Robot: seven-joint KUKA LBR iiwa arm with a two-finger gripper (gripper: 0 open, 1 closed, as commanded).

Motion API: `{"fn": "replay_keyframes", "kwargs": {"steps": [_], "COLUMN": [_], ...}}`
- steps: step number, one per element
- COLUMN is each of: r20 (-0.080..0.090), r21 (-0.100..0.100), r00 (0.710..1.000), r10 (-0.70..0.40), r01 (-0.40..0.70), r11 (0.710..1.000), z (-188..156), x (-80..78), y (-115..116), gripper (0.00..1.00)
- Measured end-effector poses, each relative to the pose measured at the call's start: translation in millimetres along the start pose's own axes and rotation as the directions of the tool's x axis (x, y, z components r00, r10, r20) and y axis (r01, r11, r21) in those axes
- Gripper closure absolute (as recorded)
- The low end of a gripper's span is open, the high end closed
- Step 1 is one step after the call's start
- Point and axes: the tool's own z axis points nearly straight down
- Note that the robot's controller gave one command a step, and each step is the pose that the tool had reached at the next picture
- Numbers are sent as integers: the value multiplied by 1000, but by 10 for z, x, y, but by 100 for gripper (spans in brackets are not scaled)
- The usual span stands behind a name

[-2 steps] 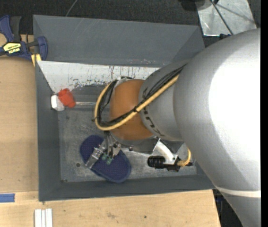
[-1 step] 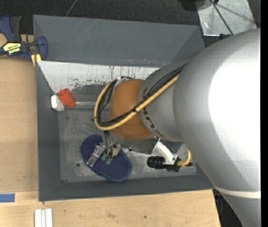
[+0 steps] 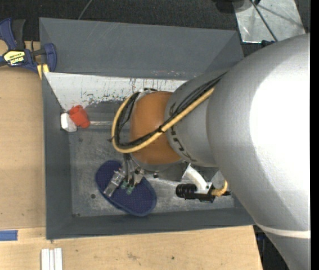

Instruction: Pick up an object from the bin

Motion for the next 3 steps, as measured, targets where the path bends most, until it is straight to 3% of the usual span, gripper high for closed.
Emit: {"fn": "replay_keyframes", "kwargs": {"steps": [3], "r20": [1], "r21": [4], "r00": [1000], "r10": [-4], "r01": [4], "r11": [1000], "z": [-574], "x": [-35], "y": [23], "gripper": [100]}}
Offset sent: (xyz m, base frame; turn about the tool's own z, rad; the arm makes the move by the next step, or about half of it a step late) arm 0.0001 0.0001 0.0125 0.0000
